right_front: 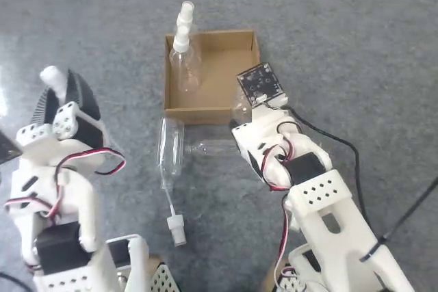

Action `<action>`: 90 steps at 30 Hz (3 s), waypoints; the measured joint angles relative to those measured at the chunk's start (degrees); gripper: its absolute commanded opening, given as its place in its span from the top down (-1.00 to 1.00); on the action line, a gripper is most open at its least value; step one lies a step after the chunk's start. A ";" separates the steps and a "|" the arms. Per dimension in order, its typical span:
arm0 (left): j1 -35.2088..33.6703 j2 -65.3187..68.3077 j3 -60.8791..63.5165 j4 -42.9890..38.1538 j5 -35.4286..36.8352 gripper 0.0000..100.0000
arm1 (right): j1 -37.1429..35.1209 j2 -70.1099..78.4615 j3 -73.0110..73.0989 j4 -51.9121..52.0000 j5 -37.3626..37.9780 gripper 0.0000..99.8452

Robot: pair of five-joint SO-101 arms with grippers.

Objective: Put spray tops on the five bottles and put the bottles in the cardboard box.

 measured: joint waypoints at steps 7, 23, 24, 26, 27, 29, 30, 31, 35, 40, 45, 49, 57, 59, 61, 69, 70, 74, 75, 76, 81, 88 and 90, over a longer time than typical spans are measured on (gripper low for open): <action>3.25 0.00 0.35 -2.90 1.05 0.97 | -6.33 0.00 0.00 -0.09 -5.89 0.85; 4.84 0.00 2.99 -12.13 3.08 0.97 | -9.32 0.00 10.02 -17.93 -7.03 0.86; 5.54 0.00 2.99 -12.66 3.08 0.97 | -9.32 0.00 10.90 -19.43 -7.03 0.86; 6.59 0.00 2.99 -13.27 3.08 0.97 | -9.14 0.00 12.31 -22.07 -7.03 0.86; 7.12 0.00 2.99 -13.71 3.08 0.97 | -9.23 0.00 12.92 -23.03 -7.03 0.86; 8.00 0.00 2.99 -13.80 3.08 0.97 | -9.32 0.00 14.07 -24.97 -7.03 0.86; 8.18 0.00 2.99 -13.80 3.08 0.97 | -9.32 0.00 14.68 -26.02 -7.03 0.86; 8.44 0.00 2.99 -13.80 3.08 0.97 | -9.23 0.00 15.30 -27.25 -7.03 0.86; 10.20 0.00 2.99 -14.95 3.08 0.97 | -9.32 0.00 18.99 -33.58 -7.03 0.86; 10.37 0.00 2.99 -15.30 3.87 0.97 | -10.20 0.00 23.82 -42.29 -3.60 0.86; 10.81 0.00 2.99 -15.38 6.15 0.97 | -14.33 0.00 26.81 -47.74 -0.09 0.86; 10.64 0.00 2.99 -15.38 6.51 0.97 | -15.82 0.00 26.99 -48.26 0.00 0.86; 14.15 -0.18 3.60 -15.38 6.68 0.97 | -17.93 0.00 26.99 -48.70 0.35 0.86; 14.33 0.00 4.04 -15.38 6.68 0.97 | -18.02 0.00 26.99 -48.70 0.35 0.86; 14.51 0.00 4.04 -15.38 6.68 0.97 | -18.11 0.00 26.99 -48.70 0.35 0.86; 14.33 0.00 8.18 -20.13 6.77 0.97 | -20.48 0.00 27.16 -48.70 0.44 0.86; 14.42 0.00 8.44 -20.40 6.77 0.97 | -20.48 0.00 27.16 -48.70 0.53 0.86; 14.33 0.00 8.70 -20.57 6.68 0.97 | -20.92 0.00 27.16 -48.79 0.70 0.86; 14.33 0.00 8.70 -20.57 6.68 0.97 | -20.92 0.00 27.16 -48.79 1.05 0.86; 14.42 0.00 8.88 -20.57 6.68 0.97 | -20.92 0.00 27.16 -48.79 1.49 0.86; 14.42 0.00 11.25 -20.57 6.68 0.97 | -20.92 0.00 27.16 -48.79 4.57 0.86; 17.58 0.00 13.36 -20.57 5.27 0.97 | -20.92 0.00 27.16 -48.79 5.01 0.86; 18.55 0.00 13.89 -20.57 4.92 0.97 | -20.92 0.00 27.16 -48.79 5.01 0.86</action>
